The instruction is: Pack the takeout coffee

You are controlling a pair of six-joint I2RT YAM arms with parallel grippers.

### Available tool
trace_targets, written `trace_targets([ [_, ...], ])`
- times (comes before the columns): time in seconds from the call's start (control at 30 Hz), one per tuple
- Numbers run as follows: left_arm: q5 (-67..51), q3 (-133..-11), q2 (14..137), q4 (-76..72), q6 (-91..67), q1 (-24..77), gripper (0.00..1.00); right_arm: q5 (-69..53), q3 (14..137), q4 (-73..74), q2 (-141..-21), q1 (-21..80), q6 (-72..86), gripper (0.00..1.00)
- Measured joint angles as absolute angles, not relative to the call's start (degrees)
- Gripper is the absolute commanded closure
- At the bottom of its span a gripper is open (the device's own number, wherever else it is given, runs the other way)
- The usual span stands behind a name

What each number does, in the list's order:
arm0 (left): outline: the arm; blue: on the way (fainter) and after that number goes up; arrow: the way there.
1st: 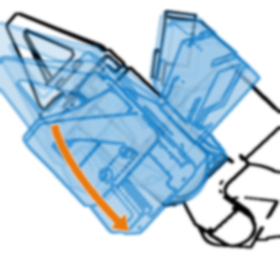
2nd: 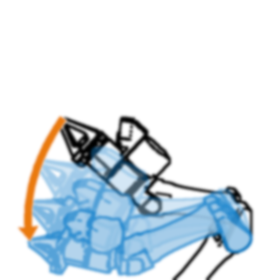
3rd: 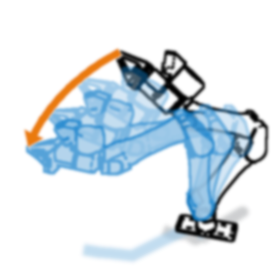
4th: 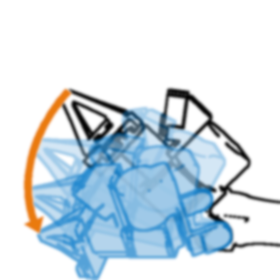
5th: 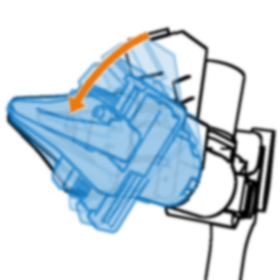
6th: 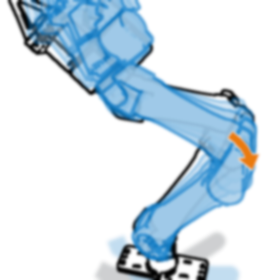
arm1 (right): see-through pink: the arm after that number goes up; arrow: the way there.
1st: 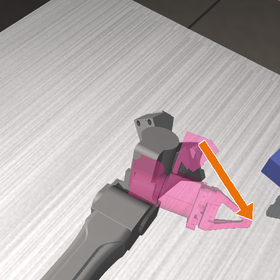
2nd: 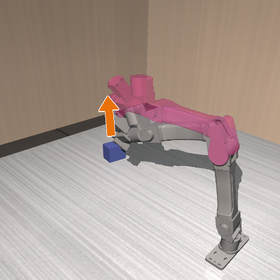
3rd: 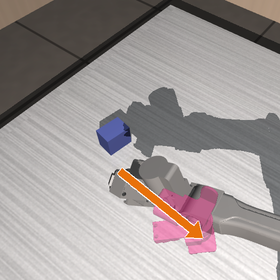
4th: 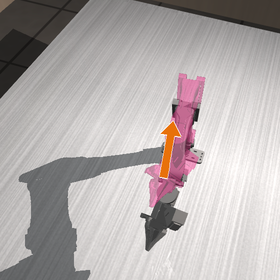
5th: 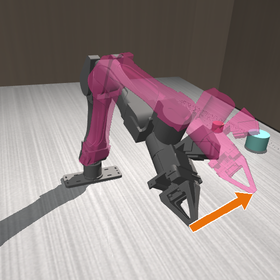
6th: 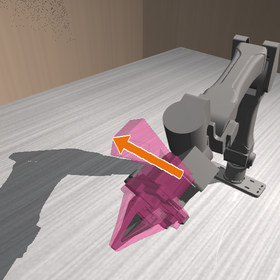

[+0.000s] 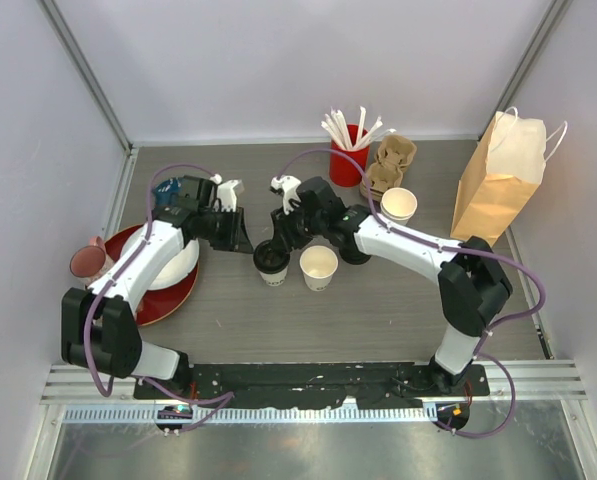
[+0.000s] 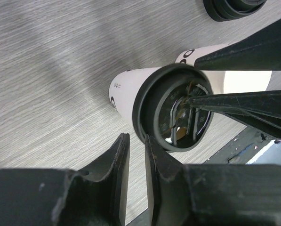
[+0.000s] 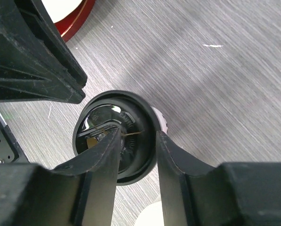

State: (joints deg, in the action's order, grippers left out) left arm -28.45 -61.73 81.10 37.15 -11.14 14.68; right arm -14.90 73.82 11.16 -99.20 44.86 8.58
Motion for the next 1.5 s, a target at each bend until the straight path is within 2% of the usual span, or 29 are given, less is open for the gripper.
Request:
trace_targets([
  [0.23,-27.1,-62.7,80.0,37.4,-10.2,14.7,0.71,-12.3,80.0,16.8,-100.3,44.9,8.5,0.52],
  [0.57,-27.1,-71.6,86.6,38.8,-8.3,17.0,0.59,-0.3,76.6,22.5,-94.7,48.2,18.4,0.55],
  [0.93,-29.6,-72.8,88.8,40.3,-7.9,18.6,0.60,1.4,71.7,21.8,-92.1,50.6,27.7,0.62],
  [1.07,-29.6,-72.4,88.2,40.6,-8.1,18.7,0.60,0.9,71.9,20.9,-93.9,50.6,28.1,0.71],
  [1.17,-29.2,-71.4,86.7,40.5,-8.2,18.7,0.60,-0.4,73.1,20.4,-95.5,50.6,28.2,0.75],
  [1.5,-27.6,-68.8,81.7,40.6,-8.3,17.0,0.60,-1.5,77.9,20.3,-99.9,49.0,24.7,0.73],
])
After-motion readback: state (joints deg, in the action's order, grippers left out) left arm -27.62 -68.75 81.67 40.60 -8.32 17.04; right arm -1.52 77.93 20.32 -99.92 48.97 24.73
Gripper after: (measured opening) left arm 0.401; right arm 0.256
